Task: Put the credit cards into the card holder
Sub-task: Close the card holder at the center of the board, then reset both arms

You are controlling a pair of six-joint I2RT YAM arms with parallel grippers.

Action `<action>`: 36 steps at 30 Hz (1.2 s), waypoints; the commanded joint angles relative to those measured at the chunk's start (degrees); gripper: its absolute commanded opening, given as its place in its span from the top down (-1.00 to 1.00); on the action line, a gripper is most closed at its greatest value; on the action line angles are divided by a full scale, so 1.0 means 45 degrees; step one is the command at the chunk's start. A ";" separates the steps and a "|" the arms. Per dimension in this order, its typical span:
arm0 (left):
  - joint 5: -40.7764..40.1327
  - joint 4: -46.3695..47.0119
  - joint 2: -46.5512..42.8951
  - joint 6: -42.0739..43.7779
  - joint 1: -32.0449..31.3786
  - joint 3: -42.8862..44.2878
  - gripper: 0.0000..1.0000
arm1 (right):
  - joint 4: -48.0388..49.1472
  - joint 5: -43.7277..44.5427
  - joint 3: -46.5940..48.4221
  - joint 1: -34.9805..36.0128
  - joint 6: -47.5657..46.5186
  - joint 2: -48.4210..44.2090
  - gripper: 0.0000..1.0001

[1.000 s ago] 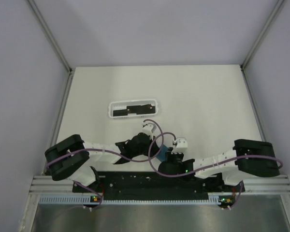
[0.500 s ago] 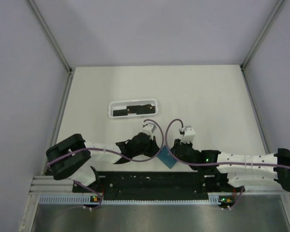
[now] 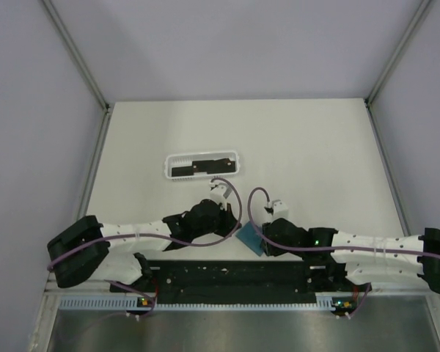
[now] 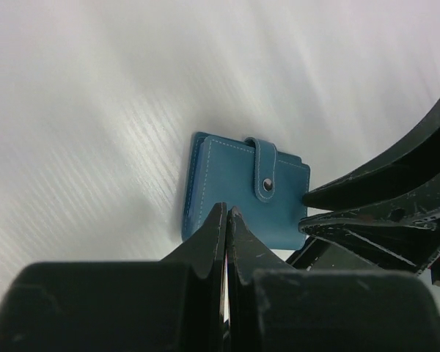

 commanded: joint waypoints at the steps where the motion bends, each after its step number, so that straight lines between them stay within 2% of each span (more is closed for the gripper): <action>1: -0.0498 -0.0948 -0.0934 0.0291 0.0005 0.0034 1.00 | -0.1079 -0.1153 0.0487 -0.0122 -0.0080 -0.0210 0.44; 9: -0.0831 -0.1692 -0.1540 0.0193 -0.0014 -0.0180 1.00 | -0.1472 -0.1779 0.0410 -0.0102 0.0310 -0.0425 0.44; 14: -0.1181 -0.2393 -0.1833 0.0057 0.0005 -0.0122 1.00 | -0.0283 -0.2070 0.0058 -0.0082 0.0428 -0.0270 0.45; 24: -0.2666 -0.4757 -0.3355 -0.0256 -0.0014 -0.0044 1.00 | 0.2725 -0.2599 0.0330 -0.0102 0.0564 0.2345 0.46; 29: -0.3018 -0.5422 -0.4000 -0.0353 -0.0014 -0.0122 1.00 | 0.3373 -0.2326 0.0799 -0.0258 0.0662 0.3636 0.48; 36: -0.3642 -0.6398 -0.4509 -0.0334 0.0025 -0.0024 0.94 | 0.4797 -0.2422 0.0878 -0.1643 0.0448 0.4164 0.48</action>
